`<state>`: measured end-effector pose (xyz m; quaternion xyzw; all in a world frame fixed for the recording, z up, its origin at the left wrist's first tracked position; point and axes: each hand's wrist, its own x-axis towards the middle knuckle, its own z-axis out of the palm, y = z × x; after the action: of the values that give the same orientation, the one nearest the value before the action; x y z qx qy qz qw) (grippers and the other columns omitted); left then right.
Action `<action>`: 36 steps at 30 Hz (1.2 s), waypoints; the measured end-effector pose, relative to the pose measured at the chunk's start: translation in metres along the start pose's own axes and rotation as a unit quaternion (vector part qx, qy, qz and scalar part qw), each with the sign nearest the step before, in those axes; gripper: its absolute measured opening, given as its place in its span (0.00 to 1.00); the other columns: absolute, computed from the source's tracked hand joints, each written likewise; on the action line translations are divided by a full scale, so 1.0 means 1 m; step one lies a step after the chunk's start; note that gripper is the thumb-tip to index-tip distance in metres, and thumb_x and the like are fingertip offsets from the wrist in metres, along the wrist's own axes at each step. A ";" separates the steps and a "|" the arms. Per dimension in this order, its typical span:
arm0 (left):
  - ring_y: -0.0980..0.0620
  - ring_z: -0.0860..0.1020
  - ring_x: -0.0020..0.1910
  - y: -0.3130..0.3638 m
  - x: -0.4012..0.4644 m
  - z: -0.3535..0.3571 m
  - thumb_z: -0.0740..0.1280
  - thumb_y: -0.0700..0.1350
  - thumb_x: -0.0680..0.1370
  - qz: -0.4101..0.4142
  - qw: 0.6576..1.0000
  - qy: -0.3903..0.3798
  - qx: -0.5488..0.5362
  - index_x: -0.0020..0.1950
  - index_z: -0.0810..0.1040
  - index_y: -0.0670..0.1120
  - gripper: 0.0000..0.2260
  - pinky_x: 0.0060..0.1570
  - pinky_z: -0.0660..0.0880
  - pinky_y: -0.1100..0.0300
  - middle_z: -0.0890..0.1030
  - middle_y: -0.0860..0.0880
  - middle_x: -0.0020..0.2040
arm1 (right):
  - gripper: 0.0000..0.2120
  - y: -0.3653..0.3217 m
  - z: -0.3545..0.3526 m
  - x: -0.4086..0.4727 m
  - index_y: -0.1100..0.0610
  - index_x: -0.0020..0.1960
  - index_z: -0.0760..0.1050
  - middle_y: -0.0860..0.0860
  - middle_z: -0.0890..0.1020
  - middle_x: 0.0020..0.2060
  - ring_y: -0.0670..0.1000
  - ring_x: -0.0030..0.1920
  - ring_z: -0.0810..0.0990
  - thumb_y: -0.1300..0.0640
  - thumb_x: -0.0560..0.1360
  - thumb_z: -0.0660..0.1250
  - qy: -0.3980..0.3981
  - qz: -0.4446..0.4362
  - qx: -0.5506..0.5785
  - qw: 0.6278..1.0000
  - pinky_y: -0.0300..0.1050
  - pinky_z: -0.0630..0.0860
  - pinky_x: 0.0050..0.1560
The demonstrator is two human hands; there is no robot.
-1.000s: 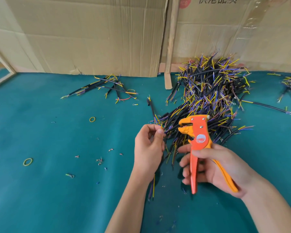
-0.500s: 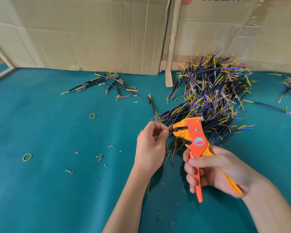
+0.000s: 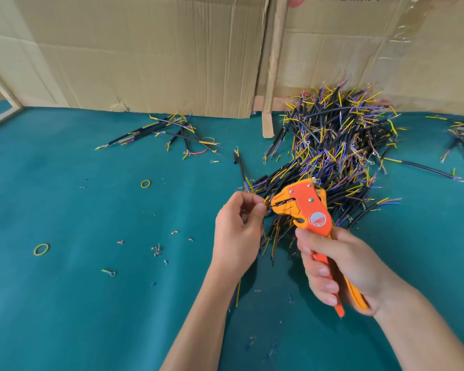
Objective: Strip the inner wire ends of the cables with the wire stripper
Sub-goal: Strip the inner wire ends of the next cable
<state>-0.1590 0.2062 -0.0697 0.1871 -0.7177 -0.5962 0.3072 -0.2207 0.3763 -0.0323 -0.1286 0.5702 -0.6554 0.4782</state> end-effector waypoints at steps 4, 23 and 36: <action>0.54 0.69 0.25 -0.001 0.000 0.000 0.64 0.38 0.83 -0.041 0.998 0.011 -0.050 0.46 0.76 0.47 0.07 0.26 0.66 0.63 0.74 0.52 0.27 | 0.13 0.000 0.004 0.003 0.58 0.40 0.75 0.58 0.68 0.29 0.54 0.23 0.68 0.54 0.69 0.77 -0.020 -0.006 0.062 0.998 0.46 0.70 0.26; 0.50 0.75 0.34 0.001 -0.001 0.003 0.65 0.38 0.82 0.017 0.995 0.082 0.060 0.46 0.77 0.49 0.07 0.36 0.72 0.62 0.78 0.54 0.35 | 0.18 0.007 0.015 0.006 0.65 0.53 0.80 0.67 0.78 0.42 0.65 0.39 0.80 0.60 0.67 0.77 -0.080 0.011 0.112 0.990 0.66 0.79 0.47; 0.52 0.76 0.44 0.004 -0.003 0.001 0.63 0.37 0.82 0.057 0.993 0.050 0.087 0.48 0.77 0.47 0.07 0.46 0.72 0.61 0.79 0.50 0.45 | 0.17 0.002 0.010 0.000 0.64 0.53 0.80 0.66 0.78 0.41 0.65 0.39 0.80 0.62 0.67 0.79 -0.105 0.024 0.072 0.992 0.64 0.80 0.46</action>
<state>-0.1568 0.2099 -0.0667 0.2012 -0.7600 -0.5030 0.3590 -0.2122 0.3703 -0.0311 -0.1478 0.4712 -0.6661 0.5589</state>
